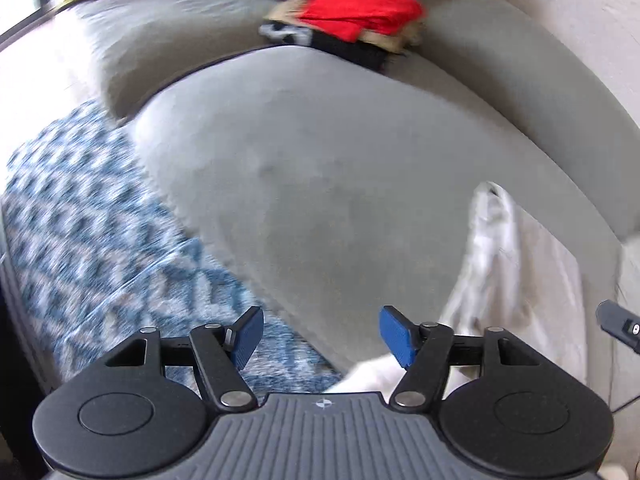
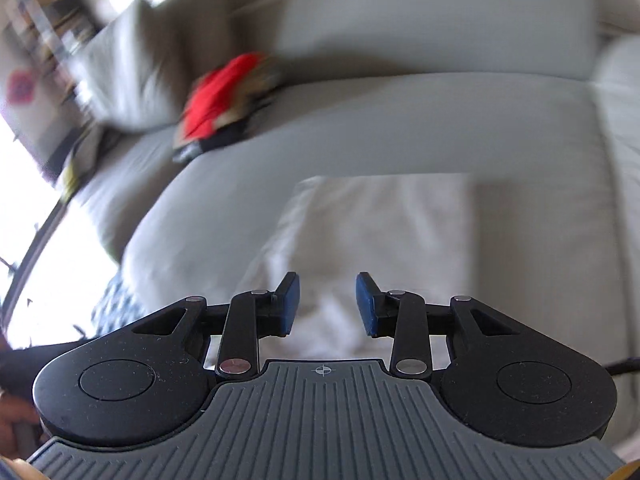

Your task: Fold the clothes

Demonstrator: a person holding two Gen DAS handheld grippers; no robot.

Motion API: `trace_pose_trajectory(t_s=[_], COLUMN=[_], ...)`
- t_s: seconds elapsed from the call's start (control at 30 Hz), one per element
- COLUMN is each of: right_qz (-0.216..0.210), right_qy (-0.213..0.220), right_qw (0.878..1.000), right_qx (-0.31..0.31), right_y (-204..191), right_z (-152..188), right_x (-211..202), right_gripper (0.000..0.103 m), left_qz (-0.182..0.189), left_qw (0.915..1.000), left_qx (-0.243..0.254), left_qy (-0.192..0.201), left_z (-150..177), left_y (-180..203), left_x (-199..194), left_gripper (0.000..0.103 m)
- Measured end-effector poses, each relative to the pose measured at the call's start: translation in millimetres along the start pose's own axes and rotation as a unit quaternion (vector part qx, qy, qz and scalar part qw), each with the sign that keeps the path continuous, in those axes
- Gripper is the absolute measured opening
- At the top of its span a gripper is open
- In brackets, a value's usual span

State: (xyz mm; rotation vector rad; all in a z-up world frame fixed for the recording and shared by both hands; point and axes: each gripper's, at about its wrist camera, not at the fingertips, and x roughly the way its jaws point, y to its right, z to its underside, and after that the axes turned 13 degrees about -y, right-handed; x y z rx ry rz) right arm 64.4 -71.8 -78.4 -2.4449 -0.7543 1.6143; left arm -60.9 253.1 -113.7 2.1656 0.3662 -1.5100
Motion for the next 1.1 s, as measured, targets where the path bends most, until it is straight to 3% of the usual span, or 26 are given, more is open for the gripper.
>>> trace_pose_trajectory(t_s=[0.07,0.13,0.2,0.3,0.43,0.53,0.6,0.7,0.77,0.87,0.97,1.0,1.03,1.07,1.1], right_qz=[0.015,0.024,0.020,0.026,0.077,0.087,0.087,0.092,0.091,0.074,0.034,0.016,-0.002,-0.023,-0.043], right_qy=[-0.004,-0.028,-0.053,-0.069,-0.102,-0.111,-0.121,-0.140,-0.120,-0.075,-0.040,-0.033,-0.026,-0.018,-0.012], right_qw=[1.000,0.999,0.998,0.996,0.984,0.981,0.982,0.981,0.984,0.992,0.999,0.999,0.999,0.998,0.996], right_qx=[0.012,0.007,-0.012,-0.054,-0.126,-0.131,-0.112,-0.095,-0.091,-0.064,-0.002,0.022,0.044,0.063,0.082], right_y=[17,27,28,21,15,24,31,39,44,55,75,83,90,97,104], right_z=[4,8,12,19,34,50,53,51,46,30,6,-3,-11,-20,-28], right_x=[0,10,23,39,63,58,45,27,15,2,7,14,22,31,40], right_gripper=[0.038,0.025,0.023,0.023,0.023,0.018,0.018,0.025,0.028,0.047,0.049,0.044,0.038,0.020,0.011], left_qz=[0.024,0.045,0.050,0.027,-0.022,-0.064,-0.068,-0.070,-0.072,-0.068,-0.042,-0.030,-0.019,-0.008,0.002], left_qw=[0.9983,0.9930,0.9850,0.9735,0.9600,0.9537,0.9525,0.9514,0.9506,0.9507,0.9569,0.9597,0.9626,0.9647,0.9664], left_qx=[0.052,0.107,0.164,0.227,0.277,0.289,0.292,0.294,0.296,0.298,0.286,0.279,0.270,0.263,0.257], left_qy=[0.009,0.018,0.021,0.008,-0.029,-0.054,-0.056,-0.057,-0.058,-0.053,-0.024,-0.016,-0.009,-0.010,-0.014], left_z=[2,3,1,-5,-11,-6,-3,2,5,6,-9,-16,-24,-34,-46], left_y=[23,50,82,122,148,143,139,132,128,124,130,132,135,139,144], left_x=[0,2,9,33,70,86,78,64,54,38,22,21,22,29,37], left_gripper=[0.038,0.025,0.021,0.017,0.009,0.008,0.008,0.009,0.009,0.014,0.024,0.032,0.033,0.033,0.028])
